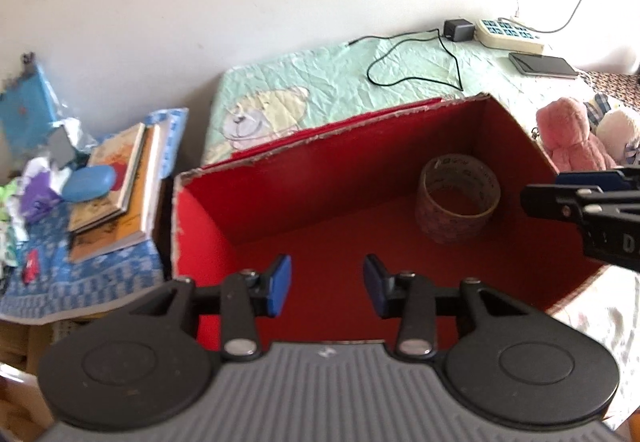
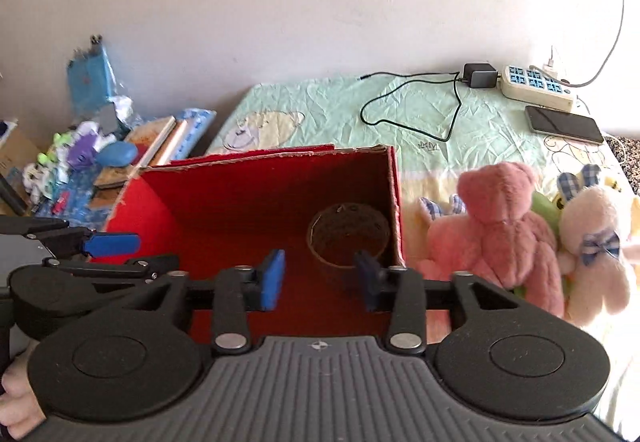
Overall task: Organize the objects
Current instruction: 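Move the right gripper back to the orange gourd, then grasp the orange gourd with the right gripper and lift it, then lower the gourd into the red box and open the right gripper, then move the right gripper to the brown pine cone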
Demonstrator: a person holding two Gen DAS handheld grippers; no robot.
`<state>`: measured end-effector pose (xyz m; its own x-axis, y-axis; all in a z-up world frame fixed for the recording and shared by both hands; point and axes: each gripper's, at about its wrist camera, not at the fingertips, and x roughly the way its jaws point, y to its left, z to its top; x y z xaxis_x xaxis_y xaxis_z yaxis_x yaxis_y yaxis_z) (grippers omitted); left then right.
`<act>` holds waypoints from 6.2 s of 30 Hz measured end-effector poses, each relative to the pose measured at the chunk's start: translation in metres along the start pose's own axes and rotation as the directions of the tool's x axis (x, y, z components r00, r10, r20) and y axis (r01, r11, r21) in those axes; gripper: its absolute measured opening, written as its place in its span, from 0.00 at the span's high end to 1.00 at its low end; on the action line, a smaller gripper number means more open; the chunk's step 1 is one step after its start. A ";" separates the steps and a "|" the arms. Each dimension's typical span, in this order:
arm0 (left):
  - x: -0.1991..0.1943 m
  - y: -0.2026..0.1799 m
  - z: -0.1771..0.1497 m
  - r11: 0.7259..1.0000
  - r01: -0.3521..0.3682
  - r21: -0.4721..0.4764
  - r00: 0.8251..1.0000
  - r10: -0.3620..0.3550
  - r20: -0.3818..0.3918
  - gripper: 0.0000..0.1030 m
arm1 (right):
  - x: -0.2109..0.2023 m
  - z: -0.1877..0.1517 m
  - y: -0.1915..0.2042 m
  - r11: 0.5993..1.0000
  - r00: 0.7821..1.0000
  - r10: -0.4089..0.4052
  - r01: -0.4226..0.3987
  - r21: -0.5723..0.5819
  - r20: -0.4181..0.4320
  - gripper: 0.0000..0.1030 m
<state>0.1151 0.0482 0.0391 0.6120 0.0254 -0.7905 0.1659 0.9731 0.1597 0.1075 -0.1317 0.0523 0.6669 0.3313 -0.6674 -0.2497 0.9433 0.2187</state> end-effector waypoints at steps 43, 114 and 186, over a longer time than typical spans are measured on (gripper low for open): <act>-0.044 -0.116 -0.116 0.873 0.448 -0.191 0.872 -0.474 -0.119 0.41 | 0.014 -0.105 -0.079 0.859 0.805 0.472 -0.327 0.394 -0.360 0.49; 0.095 0.004 -0.001 0.888 0.443 -0.121 0.866 -0.459 -0.199 0.57 | 0.147 0.029 0.013 0.985 0.887 0.167 -0.164 0.046 -0.430 0.46; -0.012 -0.155 -0.119 0.859 0.512 -0.025 0.842 -0.507 -0.186 0.59 | -0.017 -0.127 -0.135 0.898 0.867 0.383 -0.268 0.348 -0.320 0.57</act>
<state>-0.0099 -0.0758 -0.0465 0.2870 -0.4291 -0.8564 0.4365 0.8544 -0.2818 0.0411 -0.2674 -0.0566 0.2577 0.6417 -0.7223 -0.1588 0.7655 0.6235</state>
